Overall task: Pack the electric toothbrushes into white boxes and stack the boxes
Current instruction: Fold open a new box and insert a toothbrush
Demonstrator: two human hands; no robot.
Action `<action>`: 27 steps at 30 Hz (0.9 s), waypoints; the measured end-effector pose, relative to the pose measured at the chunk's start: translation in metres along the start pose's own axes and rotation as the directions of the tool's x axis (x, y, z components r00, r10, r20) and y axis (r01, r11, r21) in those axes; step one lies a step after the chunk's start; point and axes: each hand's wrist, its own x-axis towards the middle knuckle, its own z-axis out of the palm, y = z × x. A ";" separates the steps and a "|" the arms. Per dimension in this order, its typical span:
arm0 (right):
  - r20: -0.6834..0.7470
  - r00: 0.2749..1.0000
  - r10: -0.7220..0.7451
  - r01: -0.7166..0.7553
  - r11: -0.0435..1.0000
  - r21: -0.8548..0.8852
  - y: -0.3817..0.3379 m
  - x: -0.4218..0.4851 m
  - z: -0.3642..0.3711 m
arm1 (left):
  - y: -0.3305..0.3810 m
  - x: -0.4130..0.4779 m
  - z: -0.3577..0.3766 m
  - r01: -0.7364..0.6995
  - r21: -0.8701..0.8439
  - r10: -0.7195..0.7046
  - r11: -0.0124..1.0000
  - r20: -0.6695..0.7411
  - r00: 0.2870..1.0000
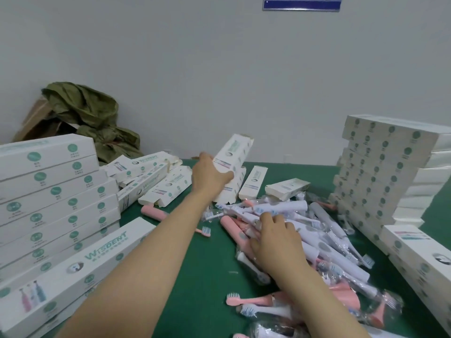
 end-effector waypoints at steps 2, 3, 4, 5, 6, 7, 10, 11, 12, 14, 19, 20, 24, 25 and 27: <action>0.010 1.000 0.009 -0.010 1.000 0.029 0.001 -0.002 -0.001 | -0.001 -0.012 -0.030 -0.051 -0.030 0.047 0.998 -0.118 0.992; 0.001 1.000 0.012 -0.012 0.998 0.055 0.002 -0.003 -0.002 | -0.001 -0.020 -0.046 -0.082 -0.026 0.077 0.996 -0.167 0.983; -0.024 1.000 0.010 -0.008 0.996 0.090 0.002 -0.004 -0.005 | -0.001 -0.029 -0.061 -0.118 -0.012 0.113 0.993 -0.205 0.972; -0.072 0.997 0.006 0.004 0.990 0.144 0.001 -0.004 -0.009 | 0.000 -0.039 -0.075 -0.156 0.009 0.154 0.988 -0.231 0.961; -0.144 0.990 0.001 0.030 0.976 0.215 -0.002 -0.005 -0.014 | 0.000 -0.050 -0.088 -0.193 0.027 0.193 0.981 -0.251 0.948; -0.227 0.974 -0.008 0.076 0.955 0.288 -0.006 -0.006 -0.019 | 0.000 -0.060 -0.100 -0.220 0.031 0.220 0.975 -0.270 0.937; -0.380 0.921 -0.089 0.253 0.877 0.408 -0.026 -0.009 -0.033 | -0.001 -0.091 -0.126 -0.259 -0.003 0.249 0.966 -0.255 0.934; -0.398 0.907 -0.142 0.317 0.851 0.419 -0.034 -0.009 -0.037 | -0.001 -0.100 -0.132 -0.282 -0.010 0.273 0.959 -0.223 0.936; -0.403 0.894 -0.194 0.370 0.828 0.422 -0.042 -0.009 -0.040 | 0.000 -0.108 -0.137 -0.314 -0.022 0.305 0.949 -0.184 0.934; -0.403 0.869 -0.286 0.447 0.802 0.396 -0.056 -0.007 -0.045 | 0.005 -0.121 -0.145 -0.373 -0.064 0.365 0.925 -0.112 0.924; -0.462 0.806 -0.369 0.575 0.673 0.466 -0.075 -0.007 -0.051 | 0.021 -0.138 -0.154 -0.517 -0.147 0.514 0.843 -0.064 0.856; -0.481 0.796 -0.368 0.599 0.599 0.532 -0.078 -0.006 -0.053 | 0.024 -0.138 -0.153 -0.535 -0.182 0.532 0.825 -0.070 0.844; -0.461 0.839 -0.291 0.545 0.470 0.695 -0.086 -0.007 -0.061 | 0.034 -0.133 -0.137 -0.559 -0.253 0.571 0.789 -0.034 0.820; -0.463 0.836 -0.294 0.548 0.477 0.687 -0.088 -0.010 -0.060 | 0.035 -0.132 -0.133 -0.549 -0.297 0.563 0.781 -0.044 0.825; -0.458 0.838 -0.296 0.545 0.491 0.679 -0.090 -0.013 -0.058 | 0.036 -0.130 -0.124 -0.532 -0.383 0.544 0.755 -0.089 0.835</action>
